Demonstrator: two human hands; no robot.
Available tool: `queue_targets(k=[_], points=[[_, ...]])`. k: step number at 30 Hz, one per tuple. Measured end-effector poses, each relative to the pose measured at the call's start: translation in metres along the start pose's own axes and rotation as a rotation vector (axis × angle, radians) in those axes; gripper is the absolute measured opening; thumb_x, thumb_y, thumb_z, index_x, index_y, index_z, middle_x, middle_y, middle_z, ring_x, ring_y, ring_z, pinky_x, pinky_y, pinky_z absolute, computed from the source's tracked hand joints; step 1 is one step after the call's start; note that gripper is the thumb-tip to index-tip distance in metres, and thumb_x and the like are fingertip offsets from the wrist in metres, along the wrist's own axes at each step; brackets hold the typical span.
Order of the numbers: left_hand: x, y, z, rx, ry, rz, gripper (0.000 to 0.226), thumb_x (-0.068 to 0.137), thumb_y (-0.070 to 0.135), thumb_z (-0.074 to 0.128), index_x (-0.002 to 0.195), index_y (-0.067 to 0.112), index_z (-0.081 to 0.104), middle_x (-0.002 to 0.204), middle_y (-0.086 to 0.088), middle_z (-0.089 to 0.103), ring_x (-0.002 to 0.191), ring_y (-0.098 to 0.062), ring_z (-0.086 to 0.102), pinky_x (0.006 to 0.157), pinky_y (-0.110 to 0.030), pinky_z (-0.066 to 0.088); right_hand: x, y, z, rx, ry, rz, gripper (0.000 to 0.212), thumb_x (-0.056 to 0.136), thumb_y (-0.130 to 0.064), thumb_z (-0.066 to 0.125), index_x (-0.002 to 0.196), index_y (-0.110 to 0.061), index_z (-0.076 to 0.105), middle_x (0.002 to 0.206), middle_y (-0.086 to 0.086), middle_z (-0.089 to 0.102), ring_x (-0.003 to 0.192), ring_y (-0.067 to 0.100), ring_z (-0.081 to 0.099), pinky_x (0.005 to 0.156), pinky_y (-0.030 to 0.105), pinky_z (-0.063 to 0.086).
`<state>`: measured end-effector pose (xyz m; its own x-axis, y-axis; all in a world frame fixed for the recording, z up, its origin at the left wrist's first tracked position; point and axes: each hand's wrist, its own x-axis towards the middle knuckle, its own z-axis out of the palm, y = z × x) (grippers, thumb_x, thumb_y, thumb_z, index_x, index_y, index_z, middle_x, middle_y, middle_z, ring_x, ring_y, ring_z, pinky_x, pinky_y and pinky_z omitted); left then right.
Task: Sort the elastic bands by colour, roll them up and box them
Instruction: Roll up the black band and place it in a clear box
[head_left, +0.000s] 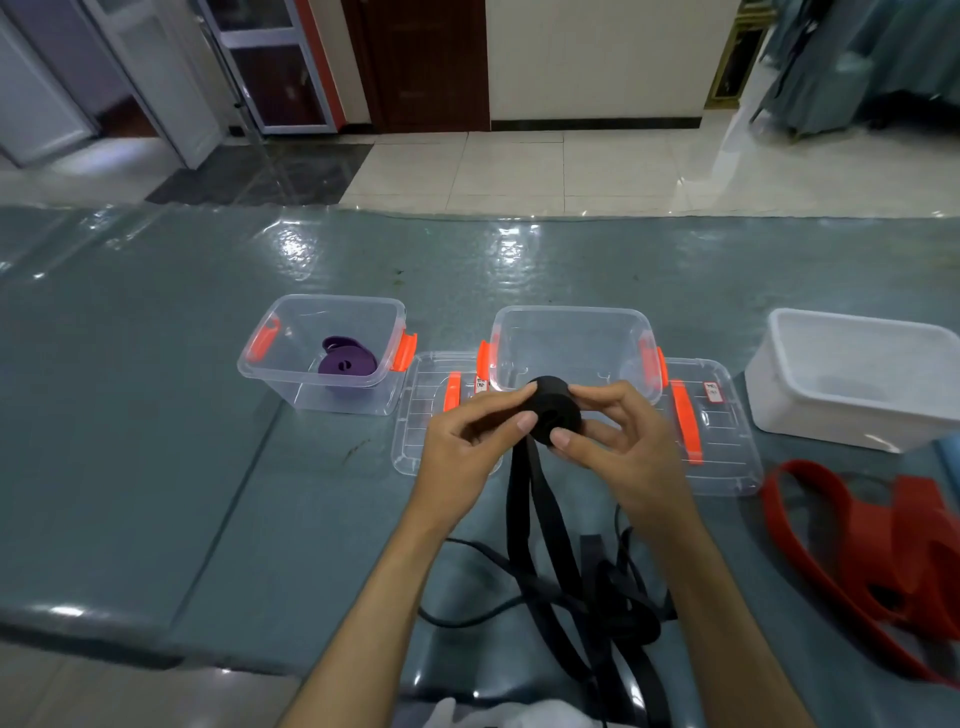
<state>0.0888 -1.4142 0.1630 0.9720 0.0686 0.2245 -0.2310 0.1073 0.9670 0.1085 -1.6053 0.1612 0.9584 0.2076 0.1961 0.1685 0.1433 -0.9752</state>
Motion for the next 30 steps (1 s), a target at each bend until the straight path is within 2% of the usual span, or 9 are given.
queue_targets(k=[2,5,8,13,17,21,24,27,30], points=[[0.001,0.0,0.003,0.009,0.022,0.023,0.028,0.094,0.004,0.075,0.118,0.018,0.076,0.117,-0.005,0.078,0.111,-0.021,0.075,0.094,-0.024,0.057,0.001,-0.001,0.0,-0.021,0.022,0.016,0.029,0.084,-0.011,0.087,0.103,-0.023,0.07,0.114,0.006,0.078,0.111,0.024,0.076,0.096,0.036,0.062],[-0.001,0.001,0.009,0.012,0.111,0.052,0.018,0.091,0.012,0.08,0.106,0.023,0.077,0.11,-0.006,0.078,0.106,-0.023,0.076,0.09,-0.024,0.058,0.003,-0.006,0.0,-0.053,0.074,0.03,0.02,0.082,-0.022,0.088,0.093,-0.025,0.071,0.106,0.003,0.08,0.1,0.02,0.079,0.091,0.034,0.063],[0.0,0.002,0.009,0.014,0.102,0.093,0.017,0.089,0.018,0.082,0.105,0.027,0.08,0.115,-0.001,0.079,0.112,-0.021,0.075,0.093,-0.023,0.058,0.003,-0.01,0.002,-0.059,0.104,-0.029,0.024,0.083,-0.023,0.085,0.103,-0.022,0.071,0.107,0.004,0.08,0.097,0.022,0.08,0.084,0.035,0.065],[0.0,0.0,0.001,-0.005,-0.023,0.034,0.039,0.09,0.014,0.08,0.122,0.036,0.077,0.124,0.004,0.077,0.121,-0.013,0.07,0.101,-0.018,0.052,0.005,-0.014,0.002,0.061,0.11,-0.02,0.042,0.088,-0.017,0.081,0.127,-0.021,0.067,0.117,0.008,0.076,0.102,0.028,0.078,0.08,0.037,0.066],[0.004,-0.004,0.002,0.012,0.021,0.043,0.034,0.097,0.013,0.074,0.129,0.024,0.073,0.127,0.0,0.075,0.123,-0.016,0.069,0.101,-0.018,0.052,0.007,-0.007,-0.002,0.026,0.035,0.055,0.033,0.086,-0.017,0.083,0.114,-0.009,0.067,0.12,0.01,0.075,0.107,0.029,0.077,0.09,0.043,0.064],[0.005,-0.005,0.004,-0.002,0.109,0.038,0.016,0.094,0.018,0.077,0.109,0.024,0.073,0.116,-0.005,0.076,0.113,-0.023,0.073,0.094,-0.024,0.056,0.009,-0.005,-0.001,-0.062,0.1,0.063,0.032,0.08,-0.024,0.087,0.096,-0.005,0.067,0.102,0.006,0.08,0.097,0.023,0.08,0.087,0.037,0.065],[0.004,-0.006,0.004,-0.007,0.125,0.054,0.015,0.092,0.015,0.079,0.106,0.021,0.079,0.117,-0.004,0.078,0.115,-0.022,0.073,0.095,-0.025,0.056,0.009,-0.005,0.002,-0.043,0.15,0.034,0.027,0.084,-0.017,0.085,0.105,-0.01,0.07,0.102,0.006,0.08,0.091,0.025,0.08,0.079,0.037,0.066],[0.004,-0.007,0.0,0.003,0.075,-0.008,0.03,0.089,0.011,0.08,0.119,0.013,0.078,0.121,-0.006,0.077,0.119,-0.022,0.071,0.103,-0.032,0.056,0.01,-0.006,0.004,0.046,0.187,0.01,0.034,0.088,-0.014,0.083,0.12,-0.018,0.07,0.11,0.006,0.079,0.096,0.026,0.079,0.078,0.034,0.066],[0.004,-0.004,-0.002,-0.014,0.052,-0.042,0.034,0.091,0.006,0.076,0.124,0.013,0.076,0.122,-0.004,0.077,0.119,-0.021,0.071,0.101,-0.029,0.055,0.008,-0.005,0.005,0.115,0.136,0.036,0.032,0.09,-0.016,0.08,0.12,-0.013,0.07,0.115,0.008,0.077,0.104,0.028,0.078,0.08,0.042,0.066]])
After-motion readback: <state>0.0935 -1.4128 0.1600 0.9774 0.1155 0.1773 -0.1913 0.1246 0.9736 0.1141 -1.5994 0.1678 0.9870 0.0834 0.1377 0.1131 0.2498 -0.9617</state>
